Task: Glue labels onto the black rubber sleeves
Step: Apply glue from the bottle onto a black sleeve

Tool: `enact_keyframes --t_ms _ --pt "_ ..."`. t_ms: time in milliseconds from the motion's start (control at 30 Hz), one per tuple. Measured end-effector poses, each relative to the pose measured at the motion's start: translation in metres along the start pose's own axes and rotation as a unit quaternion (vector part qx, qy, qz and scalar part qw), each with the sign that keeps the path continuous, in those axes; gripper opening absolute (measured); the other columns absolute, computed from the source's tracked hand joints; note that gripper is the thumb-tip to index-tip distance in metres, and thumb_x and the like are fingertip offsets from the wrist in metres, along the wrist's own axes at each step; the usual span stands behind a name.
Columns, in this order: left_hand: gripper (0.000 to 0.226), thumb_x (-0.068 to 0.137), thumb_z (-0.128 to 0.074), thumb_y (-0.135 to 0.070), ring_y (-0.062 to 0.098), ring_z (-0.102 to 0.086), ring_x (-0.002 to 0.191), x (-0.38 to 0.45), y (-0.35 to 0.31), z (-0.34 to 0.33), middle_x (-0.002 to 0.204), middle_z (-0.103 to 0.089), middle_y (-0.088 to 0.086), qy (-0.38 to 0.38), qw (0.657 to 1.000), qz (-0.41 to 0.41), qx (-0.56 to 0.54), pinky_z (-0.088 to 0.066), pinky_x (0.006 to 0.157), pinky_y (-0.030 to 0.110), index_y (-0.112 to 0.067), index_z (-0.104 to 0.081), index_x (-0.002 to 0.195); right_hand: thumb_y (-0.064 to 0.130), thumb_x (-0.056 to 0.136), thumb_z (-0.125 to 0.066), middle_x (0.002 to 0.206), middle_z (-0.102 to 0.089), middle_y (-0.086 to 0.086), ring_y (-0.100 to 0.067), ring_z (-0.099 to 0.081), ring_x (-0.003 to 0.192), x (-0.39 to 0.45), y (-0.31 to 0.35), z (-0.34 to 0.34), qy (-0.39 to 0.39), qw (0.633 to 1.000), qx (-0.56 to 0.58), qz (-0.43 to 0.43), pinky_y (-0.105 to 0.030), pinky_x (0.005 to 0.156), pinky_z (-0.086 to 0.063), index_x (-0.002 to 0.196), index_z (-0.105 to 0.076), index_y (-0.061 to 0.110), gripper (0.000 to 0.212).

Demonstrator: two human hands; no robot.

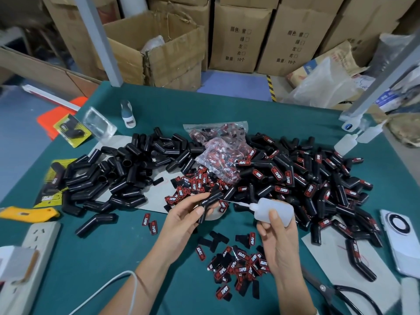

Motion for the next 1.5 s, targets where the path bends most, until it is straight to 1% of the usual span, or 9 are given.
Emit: enact_keyframes --t_ms 67,167,267,500,667,833,1067,1300,1500 --pt "0.033 0.097 -0.065 -0.009 0.03 -0.072 0.117 -0.001 -0.001 0.0 0.128 -0.071 0.025 -0.002 1.0 0.005 -0.003 -0.057 0.096 0.03 -0.018 -0.073 0.128 0.041 0.083 -0.084 0.087 -0.063 0.0 -0.008 -0.048 0.06 -0.003 0.003 -0.002 -0.007 1.0 -0.023 0.019 -0.021 0.051 -0.044 0.109 -0.072 0.027 0.032" --pt "0.034 0.096 -0.064 -0.006 0.032 -0.072 0.116 -0.002 -0.002 -0.001 0.127 -0.072 0.025 0.006 1.0 0.004 -0.016 -0.057 0.097 0.031 -0.017 -0.074 0.127 0.034 0.092 -0.072 0.083 -0.063 0.002 -0.008 -0.046 0.053 -0.005 0.006 -0.003 -0.023 0.998 -0.042 0.031 -0.021 0.048 -0.042 0.105 -0.071 0.031 0.013" --pt "0.037 0.097 -0.065 -0.004 0.036 -0.071 0.118 -0.003 -0.003 -0.004 0.128 -0.071 0.022 0.038 0.998 -0.003 -0.04 -0.057 0.099 0.032 -0.011 -0.069 0.132 0.031 0.094 -0.065 0.083 -0.063 0.002 -0.006 -0.037 0.046 -0.006 0.008 -0.005 -0.025 0.999 -0.035 0.027 -0.019 0.043 -0.037 0.106 -0.07 0.028 0.013" --pt "0.049 0.094 -0.074 -0.003 0.033 -0.071 0.118 -0.003 -0.004 -0.003 0.129 -0.07 0.025 0.06 0.996 -0.002 -0.07 -0.056 0.1 0.031 -0.009 -0.063 0.141 0.051 0.078 -0.088 0.077 -0.054 0.0 -0.003 -0.028 0.041 -0.006 0.019 -0.021 0.016 1.0 -0.016 0.014 -0.018 0.042 -0.033 0.118 -0.065 0.021 0.055" --pt "0.064 0.084 -0.088 -0.014 0.03 -0.07 0.121 0.011 -0.014 -0.009 0.131 -0.07 0.02 0.052 0.994 0.014 -0.092 -0.056 0.101 0.031 -0.012 -0.064 0.143 0.041 0.083 -0.082 0.085 -0.065 0.004 -0.001 -0.034 0.043 0.006 0.035 -0.036 0.031 0.999 0.021 0.006 -0.016 0.044 -0.036 0.112 -0.07 0.025 0.035" --pt "0.062 0.081 -0.091 -0.017 0.027 -0.07 0.12 0.019 -0.029 -0.019 0.131 -0.071 0.015 0.052 0.993 0.0 -0.102 -0.056 0.1 0.028 -0.013 -0.068 0.139 0.034 0.087 -0.072 0.068 -0.052 0.007 -0.003 -0.035 0.045 0.014 0.053 -0.058 0.047 0.998 0.011 0.045 -0.017 0.044 -0.036 0.111 -0.069 0.025 0.026" --pt "0.041 0.099 -0.06 -0.002 0.027 -0.072 0.116 0.032 -0.055 -0.029 0.123 -0.074 0.019 0.058 0.997 -0.031 -0.029 -0.056 0.097 0.026 -0.016 -0.072 0.135 0.038 0.092 -0.065 0.062 -0.042 0.01 -0.004 -0.03 0.044 0.011 0.075 -0.076 0.048 0.99 -0.058 0.122 -0.018 0.043 -0.034 0.112 -0.066 0.026 0.023" --pt "0.041 0.094 -0.07 -0.02 0.03 -0.071 0.12 0.032 -0.07 -0.03 0.126 -0.074 0.02 0.065 0.995 -0.057 0.055 -0.055 0.097 0.026 -0.024 -0.072 0.135 0.039 0.092 -0.066 0.065 -0.046 0.01 -0.005 -0.029 0.046 0.015 0.081 -0.079 0.036 0.986 -0.082 0.141 -0.017 0.043 -0.031 0.113 -0.062 0.02 0.029" --pt "0.041 0.101 -0.06 -0.014 0.04 -0.065 0.128 0.026 -0.074 -0.031 0.152 -0.056 0.019 0.118 0.989 -0.077 0.039 -0.055 0.1 0.029 -0.014 -0.067 0.141 0.04 0.092 -0.065 0.065 -0.047 0.011 -0.005 -0.027 0.046 0.009 0.083 -0.081 0.04 0.982 -0.105 0.149 -0.02 0.042 -0.027 0.114 -0.062 0.019 0.03"
Point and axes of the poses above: each hand's wrist, its own x-axis towards the middle knuckle, its own z-axis out of the back of the hand, y = z × x, the point moved 3 cm from there along x, towards the middle knuckle
